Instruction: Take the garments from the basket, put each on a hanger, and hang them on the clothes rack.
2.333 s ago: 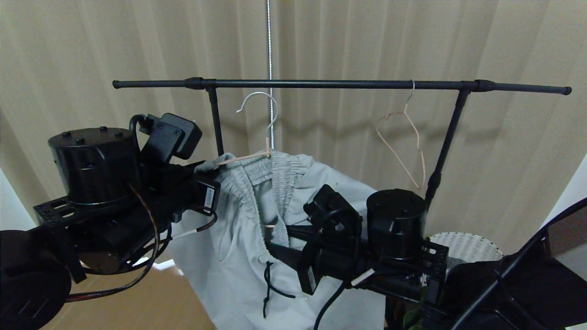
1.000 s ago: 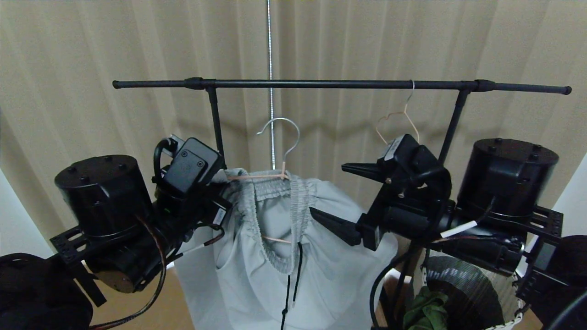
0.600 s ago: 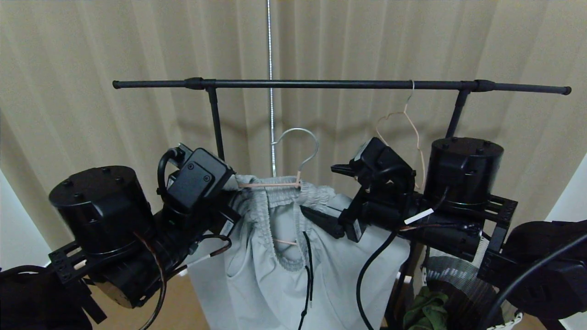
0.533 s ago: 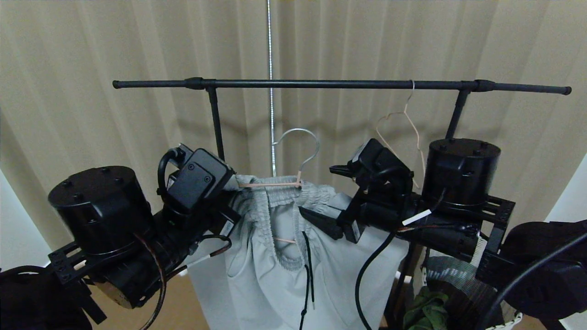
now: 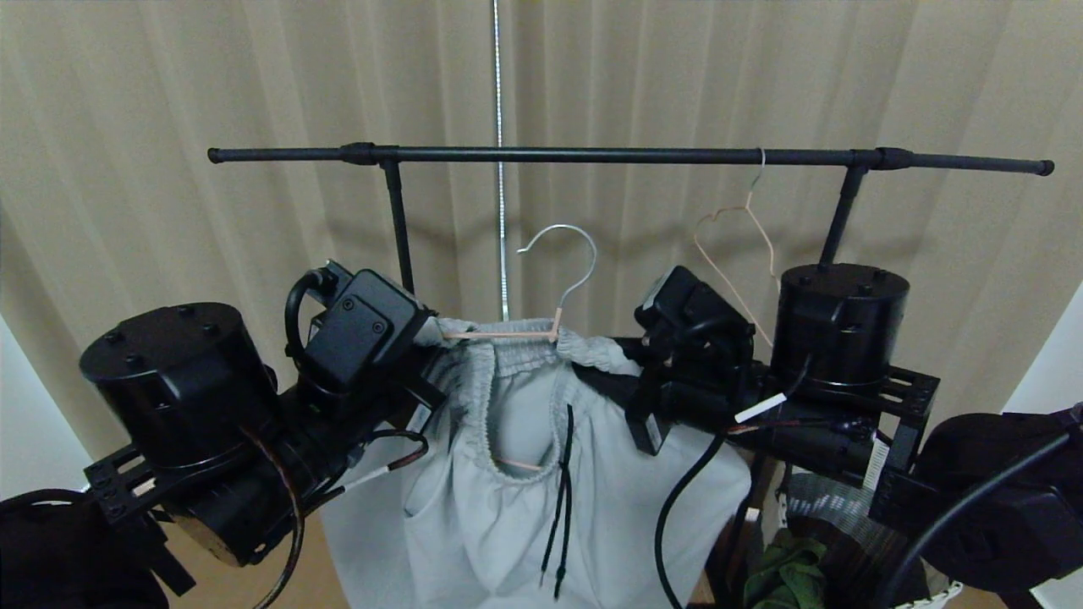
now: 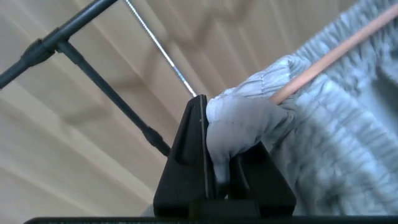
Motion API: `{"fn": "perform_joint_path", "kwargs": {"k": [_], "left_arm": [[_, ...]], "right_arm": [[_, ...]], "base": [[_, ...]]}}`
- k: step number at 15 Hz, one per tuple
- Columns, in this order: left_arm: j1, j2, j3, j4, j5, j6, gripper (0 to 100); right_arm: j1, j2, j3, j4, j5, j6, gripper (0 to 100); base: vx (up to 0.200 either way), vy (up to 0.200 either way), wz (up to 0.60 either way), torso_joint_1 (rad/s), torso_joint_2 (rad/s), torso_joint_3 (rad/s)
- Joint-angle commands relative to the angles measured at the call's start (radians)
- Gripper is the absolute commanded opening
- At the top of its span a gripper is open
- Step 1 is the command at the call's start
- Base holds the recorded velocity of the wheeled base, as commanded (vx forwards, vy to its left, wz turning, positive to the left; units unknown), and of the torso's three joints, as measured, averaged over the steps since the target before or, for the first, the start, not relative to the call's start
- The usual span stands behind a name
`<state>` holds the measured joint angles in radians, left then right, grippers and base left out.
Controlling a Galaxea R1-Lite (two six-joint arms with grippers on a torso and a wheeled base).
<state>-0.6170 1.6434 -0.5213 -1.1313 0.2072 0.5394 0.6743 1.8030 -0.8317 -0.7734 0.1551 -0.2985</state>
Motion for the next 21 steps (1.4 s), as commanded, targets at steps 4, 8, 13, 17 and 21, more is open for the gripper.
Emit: {"fn": "perform_joint_path", "kwargs": {"k": [4, 8, 13, 17, 21], "left_arm": [[0.000, 0.003, 0.003, -0.016, 0.001, -0.001, 0], [0.000, 0.003, 0.007, -0.016, 0.001, -0.006, 0], [-0.050, 0.001, 0.021, -0.013, 0.001, -0.027, 100], [-0.049, -0.016, 0.033, -0.016, -0.026, -0.030, 100], [-0.044, -0.076, 0.093, -0.016, -0.071, -0.042, 100]], "right_arm": [[0.002, -0.001, 0.003, -0.001, 0.001, 0.001, 0], [0.004, -0.004, 0.003, -0.004, 0.000, -0.002, 0], [0.004, -0.014, 0.005, -0.010, 0.000, -0.085, 0], [0.002, -0.031, 0.006, -0.010, 0.000, -0.148, 0], [-0.004, -0.059, 0.014, -0.003, -0.002, -0.154, 0]], "base": [[0.000, 0.000, 0.00, 0.000, 0.00, 0.000], [0.000, 0.000, 0.00, 0.000, 0.00, 0.000], [0.000, 0.000, 0.00, 0.000, 0.00, 0.000], [0.000, 0.000, 0.00, 0.000, 0.00, 0.000], [0.000, 0.000, 0.00, 0.000, 0.00, 0.000]]}}
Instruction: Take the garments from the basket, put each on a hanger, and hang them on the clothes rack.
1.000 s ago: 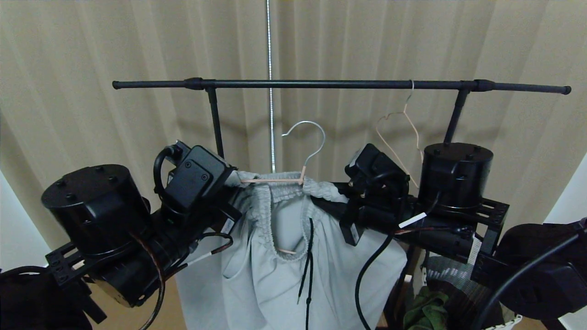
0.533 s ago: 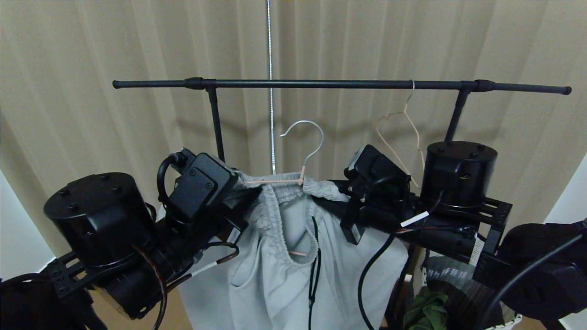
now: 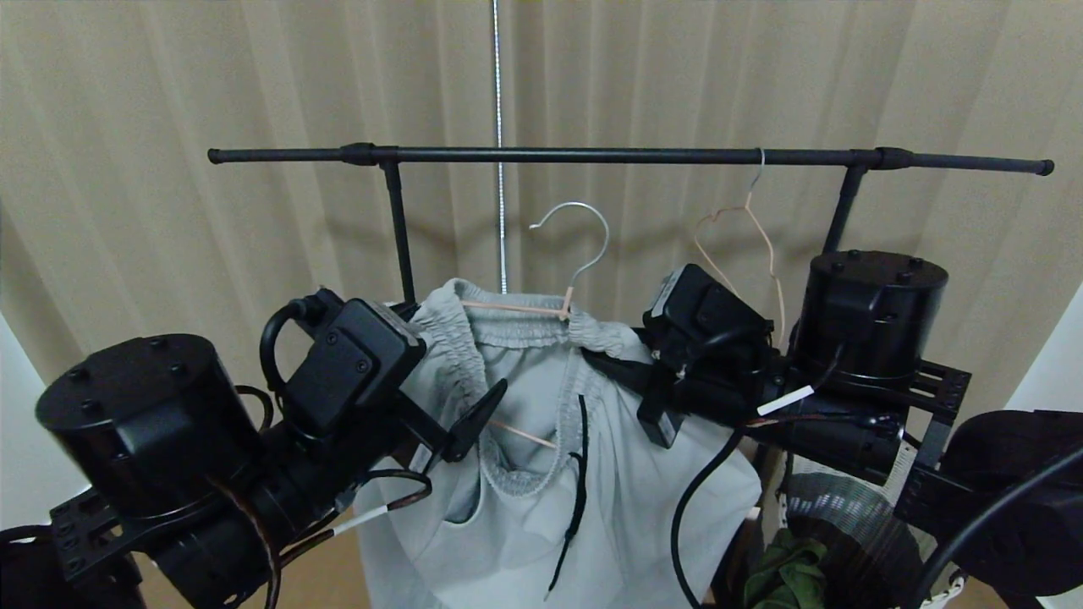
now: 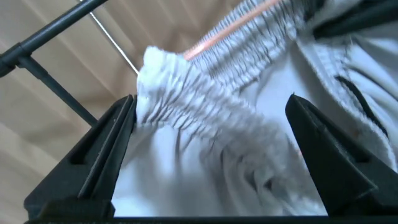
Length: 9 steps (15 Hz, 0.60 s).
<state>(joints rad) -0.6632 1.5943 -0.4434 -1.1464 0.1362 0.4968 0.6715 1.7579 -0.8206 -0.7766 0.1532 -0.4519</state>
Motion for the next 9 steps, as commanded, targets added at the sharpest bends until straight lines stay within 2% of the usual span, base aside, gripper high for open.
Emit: {"fn": "perform_joint_path", "kwargs": {"k": [1, 6, 9], "left_arm": [[0.004, -0.031, 0.018, 0.000, 0.000, -0.004, 100], [0.024, -0.033, 0.003, 0.005, 0.003, -0.113, 100], [0.027, 0.029, -0.001, 0.010, 0.019, -0.118, 100]], "right_arm": [[-0.001, -0.015, 0.003, 0.000, 0.000, -0.001, 0], [0.003, -0.028, 0.020, 0.002, -0.004, -0.001, 0], [0.005, -0.026, 0.017, 0.000, -0.004, -0.001, 0]], "base": [[0.000, 0.000, 0.00, 0.000, 0.00, 0.000], [0.000, 0.000, 0.00, 0.000, 0.00, 0.000], [0.000, 0.000, 0.00, 0.000, 0.00, 0.000]]}}
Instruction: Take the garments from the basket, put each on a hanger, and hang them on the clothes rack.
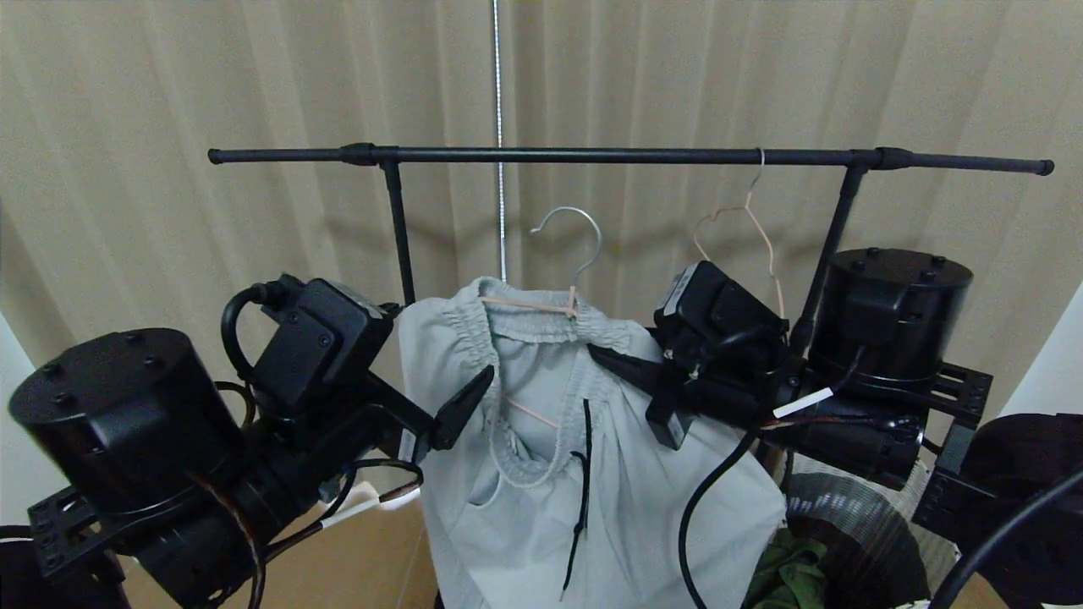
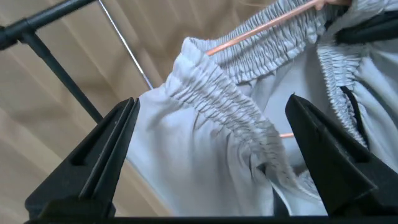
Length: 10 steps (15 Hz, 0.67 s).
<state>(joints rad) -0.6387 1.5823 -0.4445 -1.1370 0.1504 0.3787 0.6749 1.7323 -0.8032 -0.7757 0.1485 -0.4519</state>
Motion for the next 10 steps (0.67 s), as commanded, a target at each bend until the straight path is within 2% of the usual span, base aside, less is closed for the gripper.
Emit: {"fn": "perform_joint_path", "kwargs": {"k": [1, 5, 10], "left_arm": [[0.001, 0.059, 0.004, -0.001, 0.015, 0.000, 100], [0.002, 0.116, -0.005, -0.003, 0.026, -0.001, 100], [0.027, 0.119, -0.014, -0.004, 0.021, 0.014, 100]], "right_arm": [[0.002, 0.000, 0.001, -0.002, 0.000, -0.001, 0], [0.005, -0.016, 0.010, -0.004, 0.000, -0.001, 0], [0.057, -0.040, 0.045, -0.007, 0.000, -0.001, 0]], "base": [[0.000, 0.000, 0.00, 0.000, 0.00, 0.000], [0.000, 0.000, 0.00, 0.000, 0.00, 0.000], [0.000, 0.000, 0.00, 0.000, 0.00, 0.000]]}}
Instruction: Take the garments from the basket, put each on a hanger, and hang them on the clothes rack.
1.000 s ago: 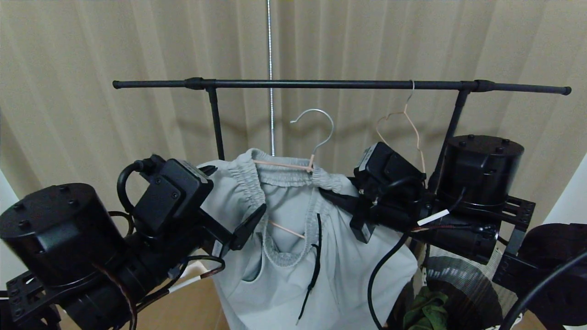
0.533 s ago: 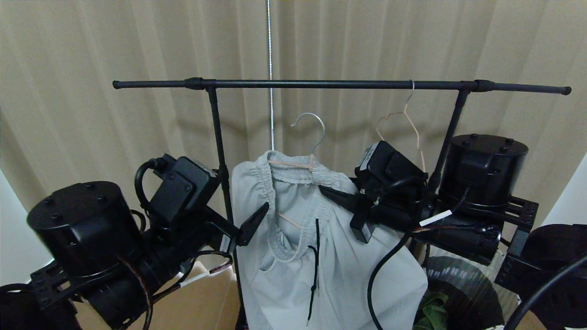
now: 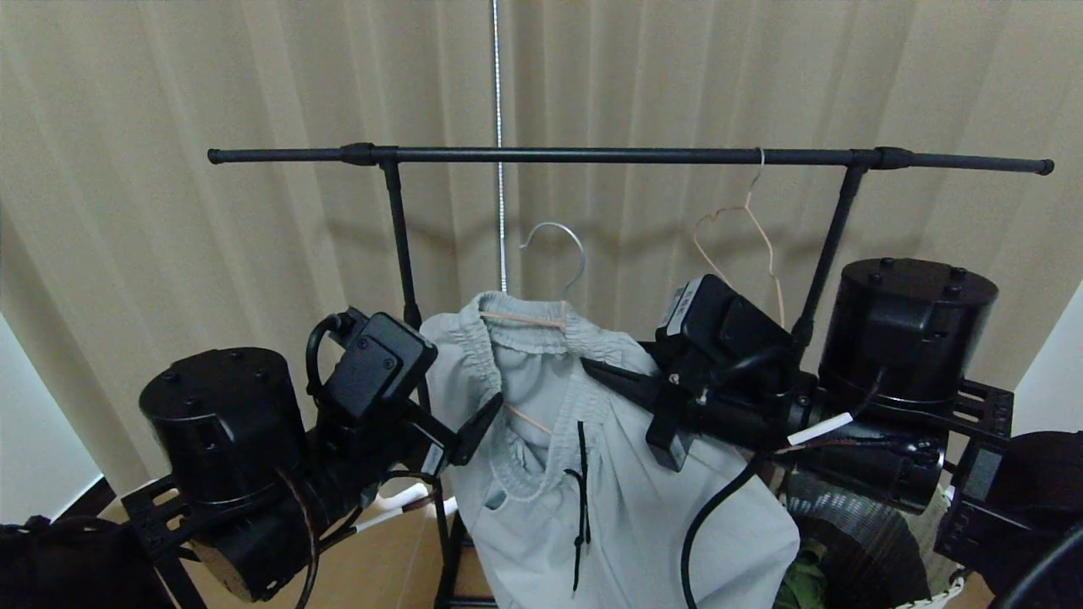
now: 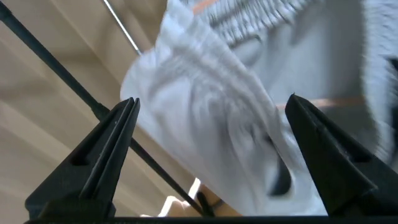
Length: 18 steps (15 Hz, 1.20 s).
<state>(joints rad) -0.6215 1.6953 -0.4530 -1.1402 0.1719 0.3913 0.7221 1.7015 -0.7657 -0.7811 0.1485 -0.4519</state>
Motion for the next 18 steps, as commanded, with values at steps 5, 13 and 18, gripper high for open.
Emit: {"fn": "perform_joint_path", "kwargs": {"k": [5, 13, 18], "left_arm": [[0.057, 0.006, -0.076, -0.004, -0.017, 0.129, 100], [0.048, 0.007, -0.119, -0.070, -0.028, 0.132, 100], [0.049, 0.010, -0.115, -0.095, -0.028, 0.130, 100]], "right_arm": [[0.068, -0.029, 0.033, -0.001, 0.005, 0.001, 0], [0.109, -0.020, 0.040, -0.003, 0.005, 0.001, 0], [0.132, -0.023, 0.059, -0.003, 0.005, 0.002, 0]], "base": [[0.000, 0.000, 0.00, 0.000, 0.00, 0.000], [0.000, 0.000, 0.00, 0.000, 0.00, 0.000], [0.000, 0.000, 0.00, 0.000, 0.00, 0.000]]}}
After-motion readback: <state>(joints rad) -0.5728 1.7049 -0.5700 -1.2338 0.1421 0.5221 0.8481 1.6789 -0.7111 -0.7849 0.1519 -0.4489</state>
